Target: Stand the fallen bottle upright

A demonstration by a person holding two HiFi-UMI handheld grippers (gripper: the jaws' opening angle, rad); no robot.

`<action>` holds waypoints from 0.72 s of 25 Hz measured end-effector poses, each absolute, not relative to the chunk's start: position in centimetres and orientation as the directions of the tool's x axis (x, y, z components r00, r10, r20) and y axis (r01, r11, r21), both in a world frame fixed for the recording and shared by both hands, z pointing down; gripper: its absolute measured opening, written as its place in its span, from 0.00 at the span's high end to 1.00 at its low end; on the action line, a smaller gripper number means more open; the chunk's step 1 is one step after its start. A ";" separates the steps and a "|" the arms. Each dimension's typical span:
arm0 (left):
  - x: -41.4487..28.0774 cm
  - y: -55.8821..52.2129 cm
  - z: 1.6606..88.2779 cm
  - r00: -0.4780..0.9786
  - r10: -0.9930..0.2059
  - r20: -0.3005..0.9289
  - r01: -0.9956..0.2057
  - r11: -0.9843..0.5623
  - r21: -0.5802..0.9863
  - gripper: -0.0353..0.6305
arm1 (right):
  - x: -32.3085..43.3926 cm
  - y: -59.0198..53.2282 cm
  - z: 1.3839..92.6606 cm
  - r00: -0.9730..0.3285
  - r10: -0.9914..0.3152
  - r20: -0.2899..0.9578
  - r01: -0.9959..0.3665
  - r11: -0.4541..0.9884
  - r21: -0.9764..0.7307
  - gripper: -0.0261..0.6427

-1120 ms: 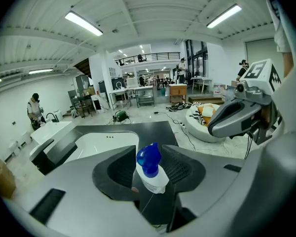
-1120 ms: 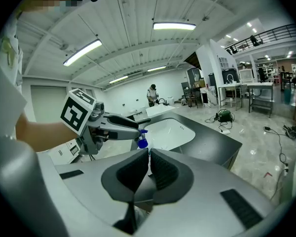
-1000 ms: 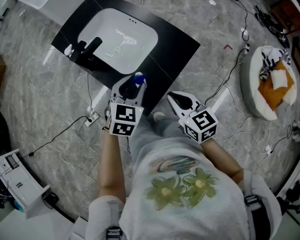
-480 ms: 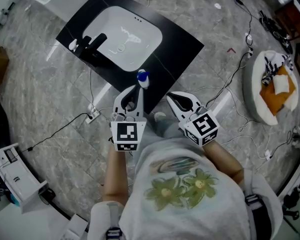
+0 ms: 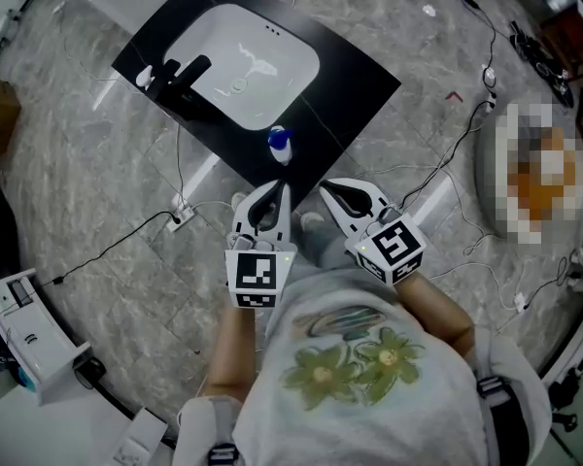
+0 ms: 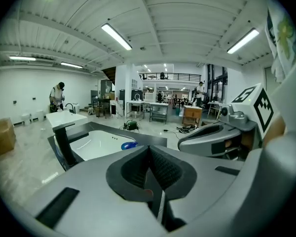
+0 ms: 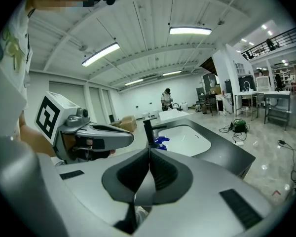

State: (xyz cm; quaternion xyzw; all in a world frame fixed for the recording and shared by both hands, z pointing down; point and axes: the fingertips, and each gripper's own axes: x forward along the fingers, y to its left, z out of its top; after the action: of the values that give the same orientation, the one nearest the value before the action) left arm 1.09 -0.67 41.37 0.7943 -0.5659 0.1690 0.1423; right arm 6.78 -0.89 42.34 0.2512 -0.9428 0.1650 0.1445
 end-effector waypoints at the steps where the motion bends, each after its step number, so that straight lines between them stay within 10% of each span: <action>1: 1.4 -0.4 41.4 0.303 -0.850 0.432 -0.946 -0.323 0.028 0.92 | 6.7 -0.7 42.4 -0.834 -0.422 0.357 -0.517 0.822 -0.237 0.90; 18: 2.4 2.2 43.1 0.286 -0.822 0.492 -0.947 -0.321 0.014 0.92 | 6.1 1.2 43.4 -0.846 -0.383 0.371 -0.490 0.833 -0.258 0.90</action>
State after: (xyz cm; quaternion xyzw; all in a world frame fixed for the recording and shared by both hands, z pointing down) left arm 2.43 2.22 43.14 0.7870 -0.5619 0.2029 0.1540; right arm 6.07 1.17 43.44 0.2308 -0.9449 0.1740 0.1536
